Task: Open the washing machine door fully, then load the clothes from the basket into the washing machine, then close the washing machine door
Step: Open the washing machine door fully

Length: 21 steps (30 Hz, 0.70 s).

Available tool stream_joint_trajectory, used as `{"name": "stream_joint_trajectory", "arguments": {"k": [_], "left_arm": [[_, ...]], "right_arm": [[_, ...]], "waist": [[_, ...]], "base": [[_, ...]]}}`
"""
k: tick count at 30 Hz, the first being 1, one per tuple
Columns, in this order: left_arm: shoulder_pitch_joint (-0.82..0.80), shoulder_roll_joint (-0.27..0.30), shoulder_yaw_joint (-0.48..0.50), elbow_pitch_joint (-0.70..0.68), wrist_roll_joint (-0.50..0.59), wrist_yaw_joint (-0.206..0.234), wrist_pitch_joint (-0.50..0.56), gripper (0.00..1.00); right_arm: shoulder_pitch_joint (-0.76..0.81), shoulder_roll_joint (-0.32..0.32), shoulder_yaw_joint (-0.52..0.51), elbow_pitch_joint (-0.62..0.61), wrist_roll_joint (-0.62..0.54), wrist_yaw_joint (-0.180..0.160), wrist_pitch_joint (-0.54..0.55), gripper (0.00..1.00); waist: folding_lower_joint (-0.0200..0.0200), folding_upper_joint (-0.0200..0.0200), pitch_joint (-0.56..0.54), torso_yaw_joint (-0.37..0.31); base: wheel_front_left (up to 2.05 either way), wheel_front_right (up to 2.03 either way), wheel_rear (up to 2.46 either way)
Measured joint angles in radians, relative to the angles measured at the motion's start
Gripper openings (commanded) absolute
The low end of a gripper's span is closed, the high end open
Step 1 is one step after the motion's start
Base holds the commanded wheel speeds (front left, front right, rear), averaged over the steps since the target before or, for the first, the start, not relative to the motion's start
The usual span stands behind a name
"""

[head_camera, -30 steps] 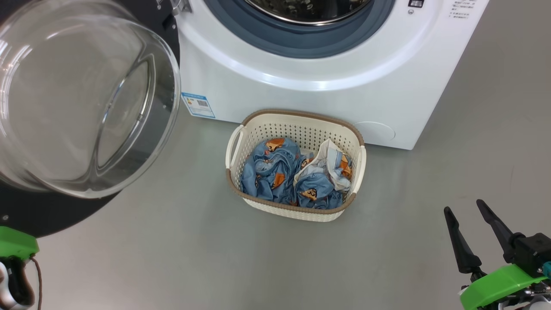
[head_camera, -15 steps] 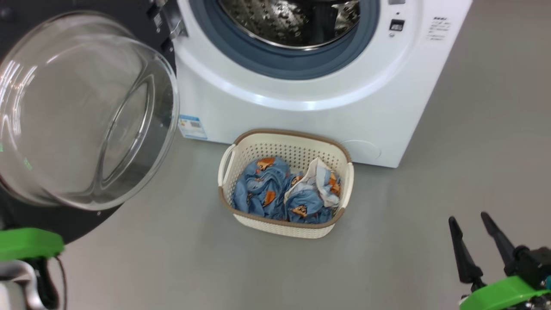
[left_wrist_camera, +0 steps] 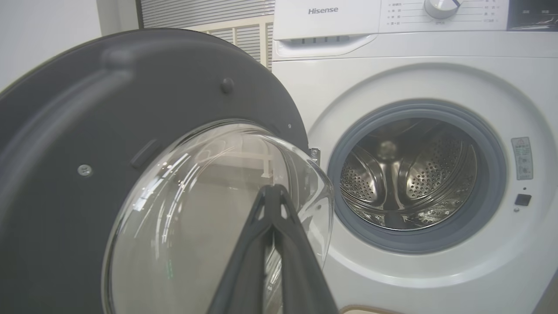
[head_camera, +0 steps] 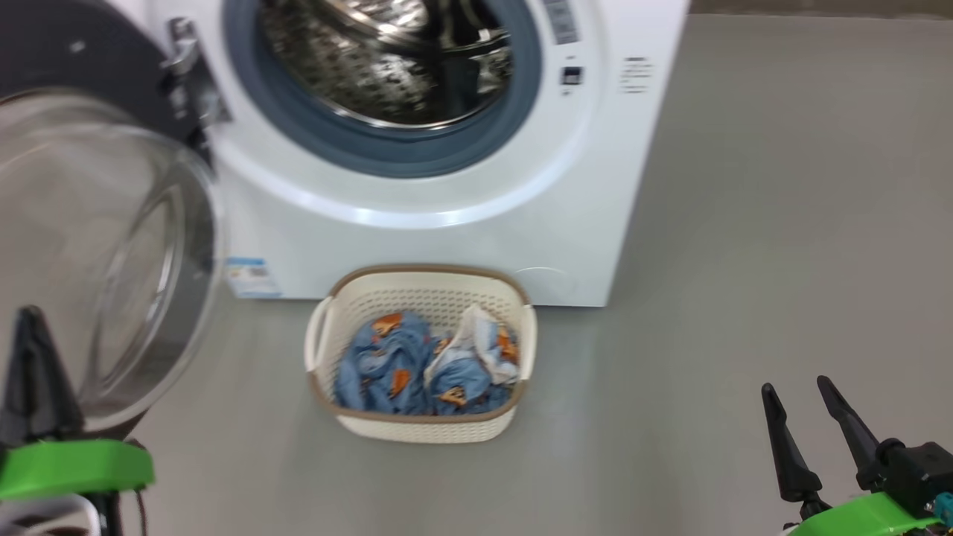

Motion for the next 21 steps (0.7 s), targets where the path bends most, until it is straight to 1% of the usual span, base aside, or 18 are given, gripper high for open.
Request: {"name": "stream_joint_trajectory", "arguments": {"k": [5,6,7,9,10,11,16,21], "left_arm": [[0.058,-0.012,-0.032,-0.04,0.008,-0.001,0.02,0.0],[0.07,-0.013,-0.037,-0.045,0.011,-0.001,0.021,0.13],[0.082,-0.016,-0.042,-0.047,0.011,-0.001,0.023,0.23],[0.114,-0.022,-0.05,-0.049,0.01,0.0,0.023,0.46],[0.132,-0.024,-0.055,-0.048,0.011,0.0,0.023,0.8],[0.15,-0.025,-0.062,-0.048,0.011,0.0,0.024,1.0],[0.204,-0.034,-0.091,-0.042,0.011,0.005,0.016,1.0],[0.223,-0.037,-0.126,-0.039,0.011,0.008,0.006,1.0]], "right_arm": [[0.016,0.003,0.016,-0.035,0.0,0.0,0.0,1.0],[0.016,0.003,0.02,-0.042,0.0,0.0,0.0,1.0],[0.016,0.003,0.023,-0.048,0.0,0.0,0.0,1.0],[0.016,0.004,0.029,-0.058,-0.001,0.0,0.0,1.0],[0.016,0.005,0.031,-0.063,-0.004,0.0,0.0,1.0],[0.016,0.005,0.033,-0.067,-0.006,0.0,0.0,1.0],[0.018,0.006,0.04,-0.081,-0.007,0.0,0.0,1.0],[0.025,0.007,0.038,-0.084,-0.007,0.0,0.0,1.0]], "waist": [[0.0,0.0,-0.013,-0.069],[0.0,0.0,-0.015,-0.082],[0.0,0.0,-0.017,-0.095],[0.0,0.0,-0.02,-0.121],[0.0,0.0,-0.022,-0.133],[0.0,0.0,-0.023,-0.144],[0.0,0.0,-0.027,-0.188],[0.0,0.0,-0.03,-0.201]], "base": [[0.0,0.0,0.0],[0.0,0.0,0.0],[0.0,0.0,0.0],[0.0,0.0,0.0],[0.0,0.0,0.0],[0.0,0.0,0.0],[0.0,0.0,0.0],[0.0,0.0,0.0]]}}
